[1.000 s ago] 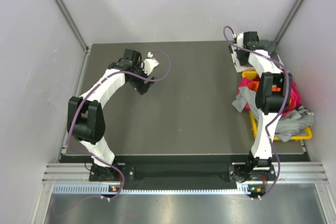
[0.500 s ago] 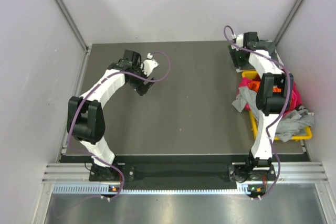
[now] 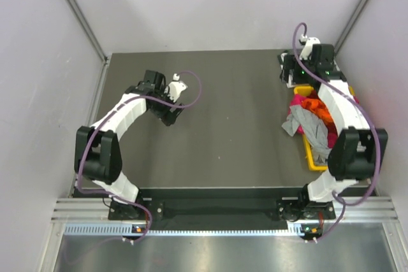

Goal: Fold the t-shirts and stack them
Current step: Reset both grippers

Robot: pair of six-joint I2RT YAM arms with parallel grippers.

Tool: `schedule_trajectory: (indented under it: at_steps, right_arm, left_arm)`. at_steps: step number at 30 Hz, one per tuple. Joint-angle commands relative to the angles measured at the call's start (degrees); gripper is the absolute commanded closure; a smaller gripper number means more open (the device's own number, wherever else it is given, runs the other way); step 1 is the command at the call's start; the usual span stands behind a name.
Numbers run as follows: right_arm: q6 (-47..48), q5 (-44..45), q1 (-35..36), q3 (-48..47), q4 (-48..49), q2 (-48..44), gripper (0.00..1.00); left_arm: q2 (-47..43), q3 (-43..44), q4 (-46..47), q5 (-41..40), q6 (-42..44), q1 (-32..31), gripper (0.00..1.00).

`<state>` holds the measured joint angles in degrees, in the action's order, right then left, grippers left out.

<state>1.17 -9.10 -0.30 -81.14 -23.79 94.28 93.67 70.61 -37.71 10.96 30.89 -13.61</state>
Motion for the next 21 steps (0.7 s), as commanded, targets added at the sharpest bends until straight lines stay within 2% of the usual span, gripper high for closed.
schedule_trajectory:
  at_steps: [1,5,8,13,17,21]
  right_arm:
    - [-8.8,1.1,-0.3,7.9,6.0,-8.0,0.1]
    - [-12.6,1.7,-0.1,18.5,8.1,-20.1,0.0]
    - [-14.4,3.2,-0.1,27.8,8.8,-28.6,0.0]
    - [-15.5,4.1,2.1,34.7,6.3,-39.7,0.0]
    - [-15.7,4.4,2.1,40.6,5.2,-46.0,0.0]
    - [-16.0,4.8,2.1,45.0,5.2,-49.8,0.0]
  left_arm:
    - [-6.3,-3.8,2.2,2.7,-2.8,0.6,0.06]
    - [-12.0,-9.2,4.3,3.1,-5.0,1.6,0.06]
    - [-16.8,-13.6,5.5,1.3,-8.0,2.4,0.05]
    - [-22.5,-21.2,8.4,-2.0,-13.1,3.2,0.05]
    - [-26.0,-26.3,11.6,-4.3,-15.9,4.2,0.05]
    - [-29.1,-30.1,12.1,-2.2,-16.0,6.0,0.05]
